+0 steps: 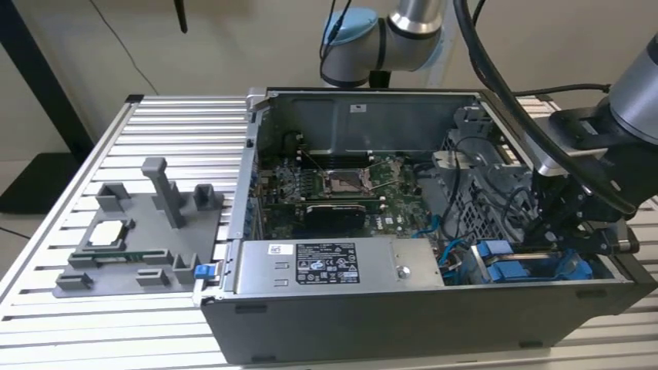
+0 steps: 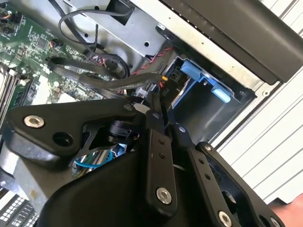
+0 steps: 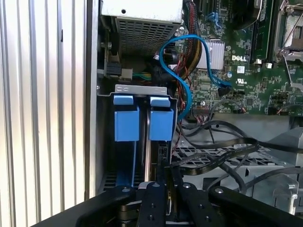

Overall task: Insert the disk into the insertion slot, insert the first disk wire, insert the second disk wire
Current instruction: 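Insert the second disk wire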

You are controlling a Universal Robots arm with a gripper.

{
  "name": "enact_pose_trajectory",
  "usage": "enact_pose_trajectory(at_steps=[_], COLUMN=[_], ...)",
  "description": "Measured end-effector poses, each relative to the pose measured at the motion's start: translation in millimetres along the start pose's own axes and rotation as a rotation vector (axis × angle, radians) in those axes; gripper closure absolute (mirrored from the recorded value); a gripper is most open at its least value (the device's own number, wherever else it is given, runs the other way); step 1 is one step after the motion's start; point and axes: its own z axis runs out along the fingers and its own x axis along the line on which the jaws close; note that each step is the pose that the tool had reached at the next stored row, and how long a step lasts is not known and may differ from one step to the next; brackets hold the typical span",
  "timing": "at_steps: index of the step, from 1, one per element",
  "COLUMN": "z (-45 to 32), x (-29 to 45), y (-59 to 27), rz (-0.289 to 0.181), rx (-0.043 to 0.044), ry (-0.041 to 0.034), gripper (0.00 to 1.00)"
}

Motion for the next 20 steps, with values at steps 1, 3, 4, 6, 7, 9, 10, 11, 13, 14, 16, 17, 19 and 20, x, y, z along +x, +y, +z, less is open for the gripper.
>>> enact_pose_trajectory(at_steps=[1, 3, 4, 6, 7, 9, 10, 11, 13, 14, 16, 17, 19, 20], z=[0.1, 1.3, 2.6, 4.6, 5.6, 2.8, -1.1, -5.3, -14.2, -17.6, -23.9, -26.8, -30.1, -30.4], x=[0.0, 0.2, 0.5, 0.7, 0.8, 0.3, -0.2, -0.8, -2.0, -2.5, -3.4, -3.8, -4.3, -4.3], y=[0.0, 0.2, 0.2, 0.3, 0.3, 0.1, -0.1, -0.2, -0.6, -0.8, -1.0, -1.1, -1.3, -1.3], rz=[0.0, 0.0, 0.0, -0.001, -0.001, 0.0, 0.0, 0.0, 0.0, 0.0, 0.0, 0.0, 0.0, 0.0], rx=[0.0007, 0.0032, 0.0046, 0.0063, 0.0065, 0.0066, 0.0065, 0.0066, 0.0066, 0.0066, 0.0066, 0.0066, 0.0066, 0.0066], ry=[0.0002, -0.0004, 0.0002, 0.0001, -0.003, -0.009, -0.0095, -0.0102, -0.0102, -0.01, -0.0101, -0.0099, -0.0102, -0.0103], gripper=[1.0, 1.0, 1.0, 0.0, 0.0, 0.0, 0.0, 0.0, 0.0, 0.0, 0.0, 0.0, 0.0, 0.0])
